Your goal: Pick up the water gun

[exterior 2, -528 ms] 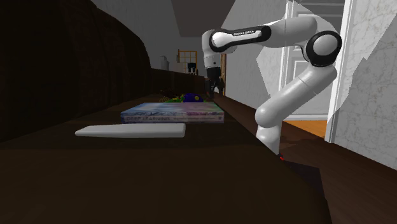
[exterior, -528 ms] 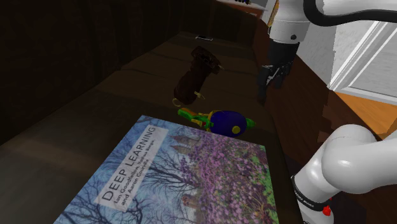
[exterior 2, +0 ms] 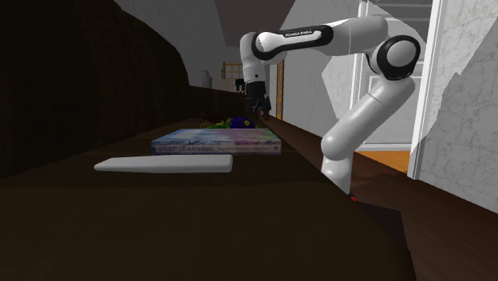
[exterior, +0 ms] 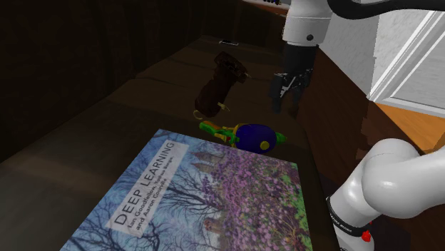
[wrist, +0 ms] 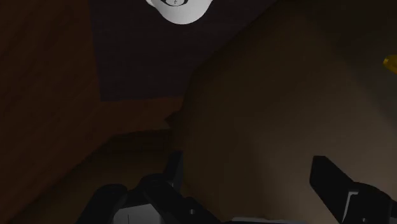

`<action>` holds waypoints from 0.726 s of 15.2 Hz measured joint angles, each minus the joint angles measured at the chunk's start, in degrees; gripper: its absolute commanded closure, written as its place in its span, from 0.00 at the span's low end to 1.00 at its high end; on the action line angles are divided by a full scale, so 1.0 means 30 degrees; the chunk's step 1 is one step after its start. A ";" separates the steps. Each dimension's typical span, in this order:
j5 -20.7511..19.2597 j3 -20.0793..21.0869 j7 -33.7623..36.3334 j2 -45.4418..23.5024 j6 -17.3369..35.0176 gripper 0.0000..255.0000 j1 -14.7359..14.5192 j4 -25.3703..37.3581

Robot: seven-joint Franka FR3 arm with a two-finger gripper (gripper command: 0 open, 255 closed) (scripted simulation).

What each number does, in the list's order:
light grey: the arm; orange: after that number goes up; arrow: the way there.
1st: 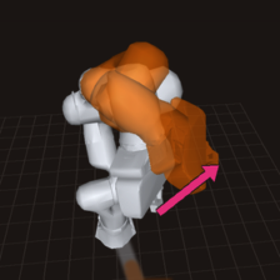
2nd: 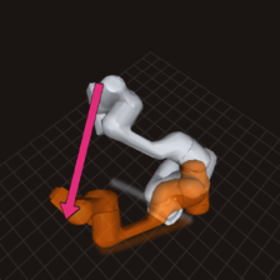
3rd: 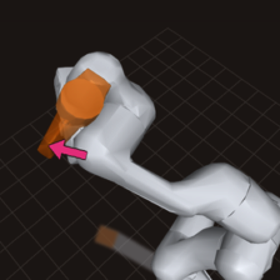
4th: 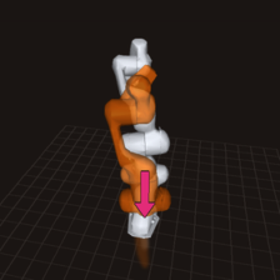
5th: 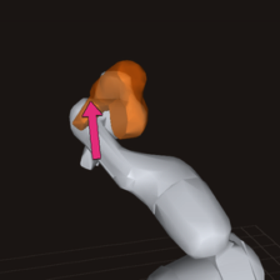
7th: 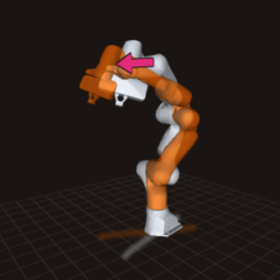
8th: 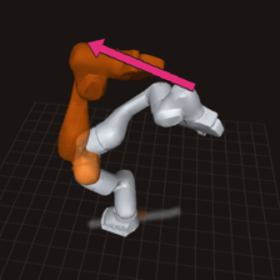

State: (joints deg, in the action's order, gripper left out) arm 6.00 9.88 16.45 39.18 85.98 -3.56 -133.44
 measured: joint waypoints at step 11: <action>0.2947 0.3340 0.4035 -0.4556 0.0201 0.00 -0.1219 0.4471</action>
State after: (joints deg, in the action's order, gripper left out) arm 14.84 19.90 28.56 25.52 86.59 -7.22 -120.03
